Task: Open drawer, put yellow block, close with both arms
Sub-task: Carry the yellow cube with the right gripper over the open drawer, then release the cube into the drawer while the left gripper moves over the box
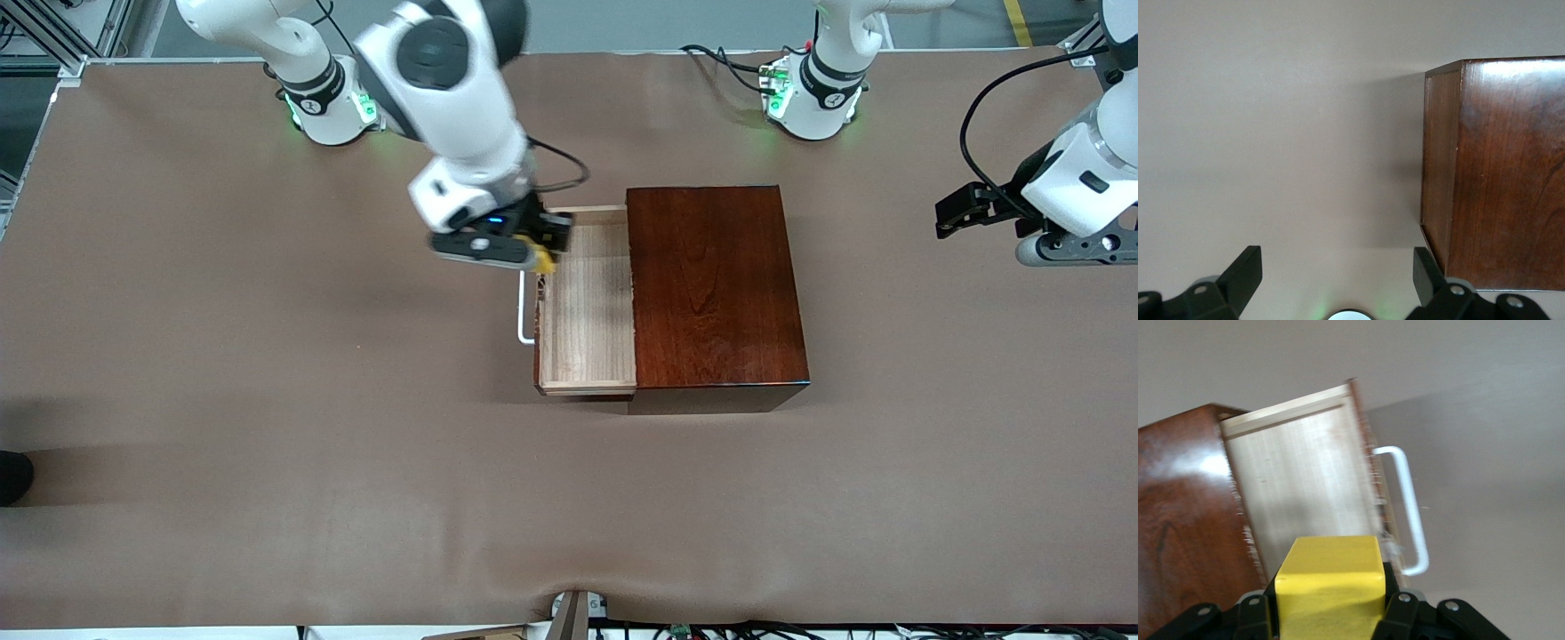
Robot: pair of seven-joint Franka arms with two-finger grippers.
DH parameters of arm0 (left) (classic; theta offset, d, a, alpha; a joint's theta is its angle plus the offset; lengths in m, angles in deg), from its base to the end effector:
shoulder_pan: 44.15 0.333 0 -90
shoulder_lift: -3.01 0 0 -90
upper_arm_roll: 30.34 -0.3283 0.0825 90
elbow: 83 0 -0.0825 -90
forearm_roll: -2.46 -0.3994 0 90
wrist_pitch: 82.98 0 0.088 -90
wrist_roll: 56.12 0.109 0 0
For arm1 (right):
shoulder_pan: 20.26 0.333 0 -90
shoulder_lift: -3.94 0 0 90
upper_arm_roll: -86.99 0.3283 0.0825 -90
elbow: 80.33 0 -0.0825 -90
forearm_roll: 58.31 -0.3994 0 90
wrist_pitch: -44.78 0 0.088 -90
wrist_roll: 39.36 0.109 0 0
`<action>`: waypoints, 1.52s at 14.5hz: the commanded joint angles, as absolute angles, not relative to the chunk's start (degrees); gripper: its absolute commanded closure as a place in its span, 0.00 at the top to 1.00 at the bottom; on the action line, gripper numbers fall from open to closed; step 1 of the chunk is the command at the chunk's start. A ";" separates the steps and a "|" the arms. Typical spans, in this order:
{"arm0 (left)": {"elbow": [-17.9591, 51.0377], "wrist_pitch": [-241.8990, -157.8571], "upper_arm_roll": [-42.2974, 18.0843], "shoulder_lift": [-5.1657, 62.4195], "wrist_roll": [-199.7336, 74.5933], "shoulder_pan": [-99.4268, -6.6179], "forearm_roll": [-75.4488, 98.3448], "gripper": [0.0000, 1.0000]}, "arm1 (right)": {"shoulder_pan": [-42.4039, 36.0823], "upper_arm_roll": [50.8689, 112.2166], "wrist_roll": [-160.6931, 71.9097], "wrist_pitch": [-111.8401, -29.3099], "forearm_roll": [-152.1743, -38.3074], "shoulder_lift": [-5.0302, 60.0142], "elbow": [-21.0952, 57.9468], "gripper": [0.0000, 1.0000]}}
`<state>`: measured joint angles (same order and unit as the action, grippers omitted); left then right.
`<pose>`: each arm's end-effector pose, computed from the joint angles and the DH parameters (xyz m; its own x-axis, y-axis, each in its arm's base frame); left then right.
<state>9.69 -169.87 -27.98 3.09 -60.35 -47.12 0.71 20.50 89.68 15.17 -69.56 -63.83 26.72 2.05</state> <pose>0.5601 -0.0488 0.6069 0.9949 -0.0171 -0.0999 -0.0210 -0.9991 -0.0379 0.5183 0.4919 0.4860 0.9734 -0.2292 0.0010 -0.2248 -0.9552 -0.1925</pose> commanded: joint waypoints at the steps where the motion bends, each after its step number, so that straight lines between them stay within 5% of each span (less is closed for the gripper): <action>1: 10.17 -169.81 -27.80 2.48 -60.07 -47.22 1.75 1.00 | 21.49 88.84 14.96 -74.46 -63.85 35.12 -3.52 0.00; 10: 9.82 -169.81 -27.71 3.18 -60.51 -47.49 1.84 1.00 | 21.66 88.49 14.96 -86.26 -61.65 44.81 -3.69 0.00; 12: 9.82 -169.81 -27.62 3.36 -61.82 -47.66 1.84 1.00 | 21.66 88.49 15.04 -87.40 -60.60 45.86 -3.69 0.26; 14: 9.90 -169.90 -27.01 3.44 -66.12 -48.02 2.62 1.00 | 21.23 88.49 15.22 -87.67 -60.68 46.30 -3.78 0.83; 15: 9.90 -169.90 -26.48 3.79 -69.27 -48.02 2.72 1.00 | 20.96 88.49 15.22 -87.58 -60.77 46.22 -4.21 1.00; 18: 9.64 -169.99 -23.41 5.20 -78.15 -48.10 2.72 1.00 | 21.05 88.49 14.96 -83.22 -61.12 44.20 -5.44 1.00; 22: 5.17 -170.34 -18.40 10.37 -92.82 -48.63 3.07 1.00 | 18.86 88.92 14.78 -62.49 -62.52 42.01 -15.27 1.00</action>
